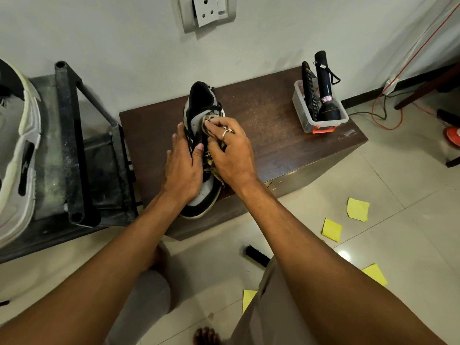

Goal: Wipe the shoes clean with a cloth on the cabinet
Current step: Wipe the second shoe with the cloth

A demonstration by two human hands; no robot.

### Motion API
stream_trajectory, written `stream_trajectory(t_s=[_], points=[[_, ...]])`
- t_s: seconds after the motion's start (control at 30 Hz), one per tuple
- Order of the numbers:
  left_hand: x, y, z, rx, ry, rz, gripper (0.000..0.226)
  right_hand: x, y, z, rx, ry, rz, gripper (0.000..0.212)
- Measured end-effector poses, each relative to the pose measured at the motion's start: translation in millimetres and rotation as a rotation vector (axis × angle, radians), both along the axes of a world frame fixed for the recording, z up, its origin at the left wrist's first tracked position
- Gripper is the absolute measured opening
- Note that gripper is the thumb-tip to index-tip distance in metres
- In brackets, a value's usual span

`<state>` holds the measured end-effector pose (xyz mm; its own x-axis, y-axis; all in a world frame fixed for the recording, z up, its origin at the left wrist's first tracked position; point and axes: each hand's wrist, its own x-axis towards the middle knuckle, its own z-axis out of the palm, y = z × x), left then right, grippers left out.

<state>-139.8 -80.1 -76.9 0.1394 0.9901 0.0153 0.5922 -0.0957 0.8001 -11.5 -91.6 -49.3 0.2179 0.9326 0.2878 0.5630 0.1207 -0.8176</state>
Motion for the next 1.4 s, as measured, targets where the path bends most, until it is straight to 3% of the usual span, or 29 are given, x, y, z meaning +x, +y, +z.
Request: stream_trajectory(t_s=[0.2,0.3,0.4,0.63,0.77,0.9,0.97,1.07,1.27,1.4], points=[[-2.5,2.9,-4.3,0.007,-0.026,-0.012,0.066,4.8,-0.1,-2.1,-0.170,-0.078,0.049,0.011],[-1.6,0.2,-1.6,-0.014,-0.037,0.006,0.063,6.9,-1.8,-0.2,-0.048,-0.013,-0.016,0.010],[-2.2,-0.4,-1.7,-0.035,-0.081,0.008,0.064,5.2,1.1,-1.7,0.071,-0.014,-0.007,0.026],[-3.8,2.6,-5.2,-0.079,-0.129,0.023,0.072,4.8,0.1,-3.3,-0.120,-0.262,0.157,0.017],[-4.6,3.1,-8.3,-0.067,-0.132,0.017,0.072,7.3,-2.4,4.8,-0.167,-0.211,0.112,0.021],[-5.0,3.9,-10.3,-0.062,-0.134,0.005,0.068,14.5,-0.3,-3.4,0.026,-0.037,-0.036,0.012],[-4.4,3.5,-9.7,-0.053,-0.131,0.005,0.069,15.0,4.2,-6.9,0.000,0.016,-0.043,0.026],[-4.2,4.8,-11.6,-0.030,-0.148,0.004,0.070,10.3,6.0,-7.4,-0.133,-0.075,0.015,0.036],[-4.8,5.6,-13.9,-0.029,-0.130,0.002,0.069,14.9,5.9,-9.1,-0.190,-0.100,-0.012,0.015],[-5.2,6.1,-15.2,-0.021,-0.129,-0.008,0.068,13.7,4.0,-4.5,-0.064,-0.063,-0.044,0.022]])
